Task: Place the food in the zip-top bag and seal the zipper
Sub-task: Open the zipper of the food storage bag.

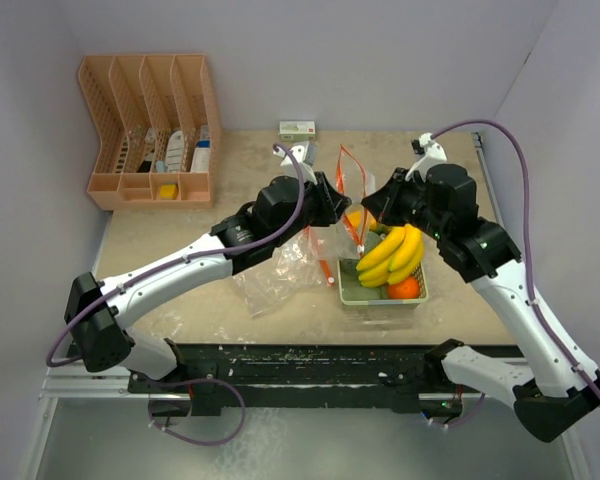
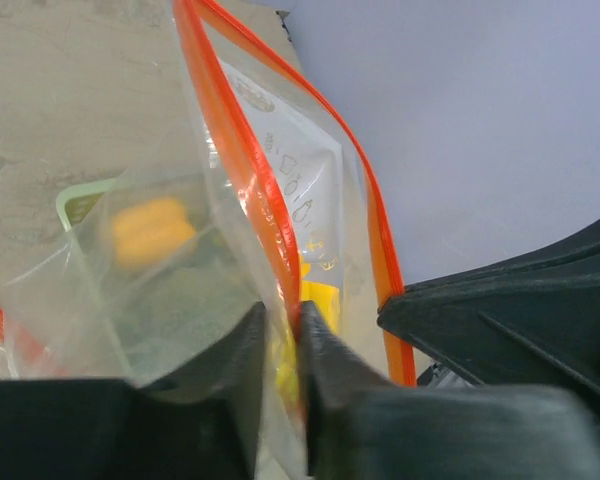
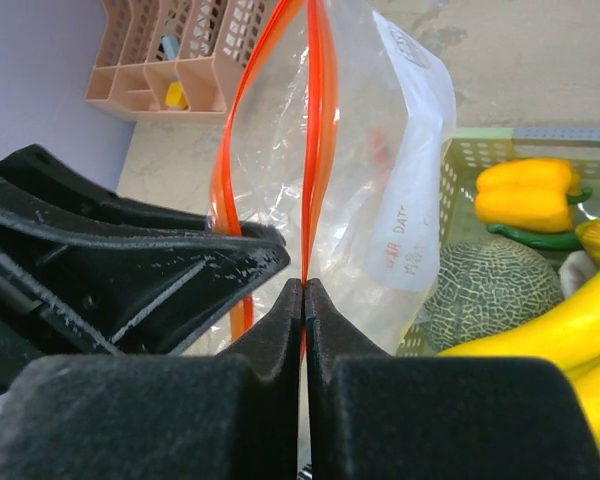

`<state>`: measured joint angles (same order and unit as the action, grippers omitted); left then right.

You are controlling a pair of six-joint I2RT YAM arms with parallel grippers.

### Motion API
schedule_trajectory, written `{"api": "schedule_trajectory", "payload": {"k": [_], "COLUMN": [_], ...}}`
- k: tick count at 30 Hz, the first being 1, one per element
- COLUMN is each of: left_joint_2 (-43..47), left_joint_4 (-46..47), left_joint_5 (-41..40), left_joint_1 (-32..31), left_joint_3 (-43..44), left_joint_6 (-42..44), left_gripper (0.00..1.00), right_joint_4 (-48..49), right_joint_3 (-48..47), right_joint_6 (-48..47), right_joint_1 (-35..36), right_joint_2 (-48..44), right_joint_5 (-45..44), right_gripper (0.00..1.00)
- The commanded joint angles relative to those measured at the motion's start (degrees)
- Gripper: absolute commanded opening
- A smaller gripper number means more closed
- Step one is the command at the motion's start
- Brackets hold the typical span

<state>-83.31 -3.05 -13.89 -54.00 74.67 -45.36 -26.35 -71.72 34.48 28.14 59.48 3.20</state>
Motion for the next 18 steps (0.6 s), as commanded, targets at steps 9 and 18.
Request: {"api": "schedule_trajectory", "payload": {"k": [9,18], "left_joint_2": [8.47,11.5], "left_joint_4": [-23.35,-32.01], "left_joint_5": [-10.95,-20.36], "left_joint_1": [1.75,2.23], "left_joint_3": [5.13,9.36], "left_joint_6": [11.39,17.1], "left_gripper": [0.0,0.0], "right_joint_4": [-14.77,-18.66], "right_joint_3": [-4.58,-3.58], "right_joint_6": [1.88,3.53], "right_joint_1": [0.2,0.24], "right_joint_2": [-4.83,-4.06], "right_joint_5": [-25.16,-25.06], "right_gripper": [0.0,0.0]}}
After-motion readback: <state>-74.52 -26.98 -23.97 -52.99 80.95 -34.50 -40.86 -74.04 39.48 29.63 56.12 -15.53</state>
